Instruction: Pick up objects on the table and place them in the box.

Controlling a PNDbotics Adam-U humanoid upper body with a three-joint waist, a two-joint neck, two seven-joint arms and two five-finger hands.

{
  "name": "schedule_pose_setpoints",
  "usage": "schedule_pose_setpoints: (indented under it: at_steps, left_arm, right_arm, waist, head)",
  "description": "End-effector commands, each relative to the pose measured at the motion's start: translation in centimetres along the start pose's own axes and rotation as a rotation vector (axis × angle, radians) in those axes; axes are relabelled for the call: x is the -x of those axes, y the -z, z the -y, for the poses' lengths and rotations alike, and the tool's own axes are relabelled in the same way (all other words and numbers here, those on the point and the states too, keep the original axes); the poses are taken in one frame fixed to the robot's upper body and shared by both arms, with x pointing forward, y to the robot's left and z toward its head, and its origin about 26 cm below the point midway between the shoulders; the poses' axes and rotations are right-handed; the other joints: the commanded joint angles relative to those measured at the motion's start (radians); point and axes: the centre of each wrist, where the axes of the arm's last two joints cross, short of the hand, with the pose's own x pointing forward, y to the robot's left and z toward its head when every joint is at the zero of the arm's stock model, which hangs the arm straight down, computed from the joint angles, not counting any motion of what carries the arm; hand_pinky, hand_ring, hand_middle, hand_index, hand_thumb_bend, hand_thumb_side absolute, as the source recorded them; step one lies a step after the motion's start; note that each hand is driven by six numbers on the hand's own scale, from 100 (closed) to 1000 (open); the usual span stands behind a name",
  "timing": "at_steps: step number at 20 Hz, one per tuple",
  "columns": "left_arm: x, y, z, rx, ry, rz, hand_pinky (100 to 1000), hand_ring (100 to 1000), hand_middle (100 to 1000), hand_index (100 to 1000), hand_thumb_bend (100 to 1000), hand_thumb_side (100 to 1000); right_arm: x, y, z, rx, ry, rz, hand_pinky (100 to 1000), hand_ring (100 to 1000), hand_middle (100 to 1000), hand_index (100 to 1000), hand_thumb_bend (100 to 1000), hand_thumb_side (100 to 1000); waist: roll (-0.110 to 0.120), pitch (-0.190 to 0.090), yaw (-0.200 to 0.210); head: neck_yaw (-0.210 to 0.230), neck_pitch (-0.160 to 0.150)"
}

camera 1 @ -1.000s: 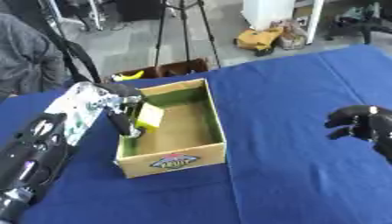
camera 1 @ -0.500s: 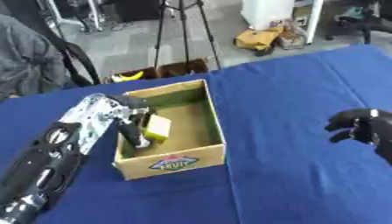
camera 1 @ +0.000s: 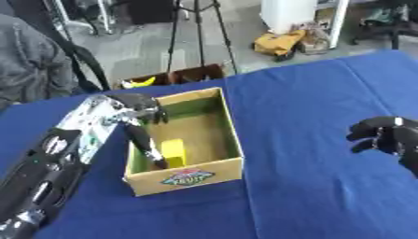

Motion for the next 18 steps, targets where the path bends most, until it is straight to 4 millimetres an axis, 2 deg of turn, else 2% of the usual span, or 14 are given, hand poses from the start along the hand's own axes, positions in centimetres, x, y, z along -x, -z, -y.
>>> schedule_pose_setpoints:
  at_steps: [1,3,4,8,10,14,18]
  left_arm:
    - [0.8,-4.3,-3.9,-0.300,-0.038,-0.021,664,579,599,788,847,596]
    - [0.6,-6.8,-4.7,-0.450,-0.094,-0.012,660,571,589,781,810,596]
    - [0.5,-8.0,-4.8,-0.508,-0.123,-0.006,655,563,584,778,733,619]
    - [-0.1,-11.6,-2.8,-0.741,-0.346,0.021,640,543,569,767,603,659]
    - [-0.6,-12.3,-0.8,-0.818,-0.490,0.033,632,530,557,759,516,700]
    - [-1.3,-12.3,3.6,-0.938,-0.754,-0.001,621,520,545,748,387,761]
    - [-2.2,-11.9,7.7,-1.059,-0.988,-0.061,620,521,547,743,333,803]
  right_arm:
    - [-0.5,-0.1,0.7,0.006,-0.021,0.003,709,785,757,827,100,780]
    - [-0.5,-0.2,0.7,0.013,-0.021,0.001,709,785,757,827,100,780]
    - [-0.5,-0.3,0.7,0.015,-0.021,0.000,709,785,757,827,100,779]
    - [-0.5,-0.4,0.8,0.030,-0.025,0.003,709,785,756,827,100,779]
    - [-0.5,-0.4,0.8,0.034,-0.027,0.005,709,785,756,827,100,778]
    - [-0.6,-0.3,0.8,0.039,-0.027,0.010,709,785,756,827,100,778]
    - [-0.6,-0.3,0.9,0.043,-0.031,0.013,709,785,756,827,100,778]
  waist:
    - [-0.011,-0.018,0.011]
    - [-0.013,-0.017,0.022]
    - [-0.014,-0.017,0.027]
    - [-0.022,-0.012,0.047]
    - [-0.025,-0.009,0.056]
    - [-0.028,-0.003,0.068]
    - [-0.032,0.002,0.079]
  head:
    - [-0.012,0.004]
    - [-0.020,0.004]
    - [-0.024,0.005]
    - [-0.035,0.008]
    - [-0.037,0.012]
    - [-0.035,0.024]
    - [-0.033,0.038]
